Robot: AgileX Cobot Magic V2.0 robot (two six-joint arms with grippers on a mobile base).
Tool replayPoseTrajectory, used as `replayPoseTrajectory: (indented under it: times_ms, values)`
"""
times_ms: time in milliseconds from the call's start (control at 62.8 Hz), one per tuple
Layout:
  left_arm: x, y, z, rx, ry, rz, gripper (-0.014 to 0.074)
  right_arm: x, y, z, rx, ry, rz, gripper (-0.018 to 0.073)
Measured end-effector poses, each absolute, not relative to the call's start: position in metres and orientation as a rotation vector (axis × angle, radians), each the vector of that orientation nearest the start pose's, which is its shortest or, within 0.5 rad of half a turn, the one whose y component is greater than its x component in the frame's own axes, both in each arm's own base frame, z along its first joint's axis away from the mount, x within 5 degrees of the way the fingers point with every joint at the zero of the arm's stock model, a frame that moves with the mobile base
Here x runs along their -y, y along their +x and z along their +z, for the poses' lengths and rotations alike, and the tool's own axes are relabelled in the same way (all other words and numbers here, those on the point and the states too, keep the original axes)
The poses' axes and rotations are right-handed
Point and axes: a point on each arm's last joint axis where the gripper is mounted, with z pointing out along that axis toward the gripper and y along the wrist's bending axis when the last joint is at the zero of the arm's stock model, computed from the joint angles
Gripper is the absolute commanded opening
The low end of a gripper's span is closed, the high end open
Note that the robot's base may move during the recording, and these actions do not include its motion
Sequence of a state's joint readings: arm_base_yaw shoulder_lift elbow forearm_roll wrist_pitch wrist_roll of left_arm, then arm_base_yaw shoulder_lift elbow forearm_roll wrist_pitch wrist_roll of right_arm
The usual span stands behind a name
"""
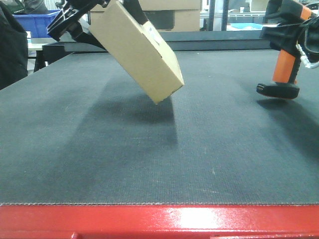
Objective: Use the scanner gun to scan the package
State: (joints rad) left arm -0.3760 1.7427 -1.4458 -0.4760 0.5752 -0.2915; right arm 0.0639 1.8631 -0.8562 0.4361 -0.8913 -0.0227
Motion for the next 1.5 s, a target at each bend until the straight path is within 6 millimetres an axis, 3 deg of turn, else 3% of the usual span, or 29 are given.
replayPoseTrajectory:
  times_ms: [334,621,987,1226,1497]
  values:
    - [0.169,0.365,0.305,-2.41,-0.255,-0.816,-0.0111,0.006,0.375,0.188,-1.595,0.416,-0.025,-0.0132]
    - [0.169,0.365,0.305,-2.41,-0.255,-0.816,-0.0111,0.005,0.375,0.185,-1.614,0.408,-0.022,0.015]
    - [0.169,0.365,0.305,-2.41,-0.255,-0.815,-0.0111,0.001,0.376,0.184,-1.642,0.352,-0.011,0.0294]
    - [0.169,0.365,0.305,-2.41,-0.255,-0.815,-0.0111,-0.002,0.371,0.18,-1.684,0.306,-0.003,0.0575]
    - [0.169,0.365,0.305,-2.41,-0.255,-0.815,-0.0111,-0.005,0.363,0.176,-1.749,0.254,0.009,0.0561]
